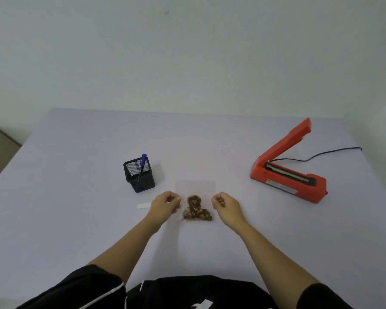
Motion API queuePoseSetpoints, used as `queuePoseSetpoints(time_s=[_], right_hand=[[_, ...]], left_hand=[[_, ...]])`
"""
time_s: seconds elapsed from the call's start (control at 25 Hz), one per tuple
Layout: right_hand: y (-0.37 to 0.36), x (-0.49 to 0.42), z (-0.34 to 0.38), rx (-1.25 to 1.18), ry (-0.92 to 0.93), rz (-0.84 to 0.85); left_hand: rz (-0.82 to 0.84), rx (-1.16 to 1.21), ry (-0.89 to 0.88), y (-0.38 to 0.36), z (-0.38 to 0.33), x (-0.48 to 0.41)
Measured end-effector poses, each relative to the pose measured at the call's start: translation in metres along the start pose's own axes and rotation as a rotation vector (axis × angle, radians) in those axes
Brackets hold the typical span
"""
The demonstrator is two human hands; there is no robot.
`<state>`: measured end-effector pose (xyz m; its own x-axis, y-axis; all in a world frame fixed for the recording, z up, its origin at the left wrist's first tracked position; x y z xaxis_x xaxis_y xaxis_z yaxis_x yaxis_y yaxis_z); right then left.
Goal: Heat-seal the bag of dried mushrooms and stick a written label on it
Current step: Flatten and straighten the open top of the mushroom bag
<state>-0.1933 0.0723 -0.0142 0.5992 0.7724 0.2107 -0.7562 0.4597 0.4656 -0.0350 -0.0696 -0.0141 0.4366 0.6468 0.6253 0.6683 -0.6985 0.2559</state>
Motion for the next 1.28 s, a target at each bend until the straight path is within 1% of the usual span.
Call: queuePoseSetpoints(time_s=[0.08, 0.16, 0.24, 0.36, 0.44, 0.56, 0.68, 0.8, 0.96, 1.04, 1.12, 1.2, 1.28], right_hand=[[0.02, -0.006, 0.03, -0.021, 0.104, -0.021], [0.033, -0.01, 0.052, -0.046, 0.163, -0.019], [0.036, -0.007, 0.063, -0.112, 0.166, -0.003], [0.026, 0.004, 0.075, -0.384, 0.164, 0.067], [0.022, 0.013, 0.081, -0.54, 0.176, 0.082], [0.022, 0.025, 0.094, -0.693, 0.192, 0.043], [0.02, 0.034, 0.104, -0.806, 0.112, -0.027], [0.013, 0.042, 0.108, -0.777, 0.053, -0.079], [0.003, 0.053, 0.093, -0.545, 0.033, -0.12], [-0.006, 0.057, 0.077, -0.513, 0.009, -0.157], [-0.019, 0.062, 0.058, -0.494, -0.037, -0.168], [-0.029, 0.067, 0.04, -0.487, -0.093, -0.182], [-0.035, 0.07, 0.027, -0.511, -0.108, -0.191]], left_hand=[[0.04, 0.019, -0.112, 0.012, -0.029, 0.004], [0.091, 0.022, -0.193, 0.02, -0.054, 0.013], [0.133, 0.047, -0.233, 0.025, -0.067, 0.021], [0.183, 0.158, -0.256, 0.024, -0.071, 0.036], [0.2, 0.244, -0.285, 0.021, -0.072, 0.045], [0.19, 0.301, -0.335, 0.019, -0.078, 0.063], [0.145, 0.399, -0.32, 0.017, -0.081, 0.075], [0.088, 0.489, -0.249, 0.013, -0.074, 0.081], [0.075, 0.489, -0.151, 0.004, -0.054, 0.084], [0.066, 0.459, -0.09, -0.002, -0.037, 0.082], [0.048, 0.379, -0.051, -0.01, -0.018, 0.079], [-0.011, 0.27, -0.045, -0.015, -0.001, 0.076], [-0.067, 0.233, -0.047, -0.016, 0.009, 0.074]])
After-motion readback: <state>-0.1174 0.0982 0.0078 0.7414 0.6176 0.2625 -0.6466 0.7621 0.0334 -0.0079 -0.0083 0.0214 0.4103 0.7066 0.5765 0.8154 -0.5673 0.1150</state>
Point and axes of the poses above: each hand's wrist, its own x-axis away from the middle knuckle, its own y-axis out of the back of the hand, z = x × y, the point moved 6 cm from there along -x, towards the middle knuckle, and after that the axes turned 10 degrees about y, right-handed, at the moved point
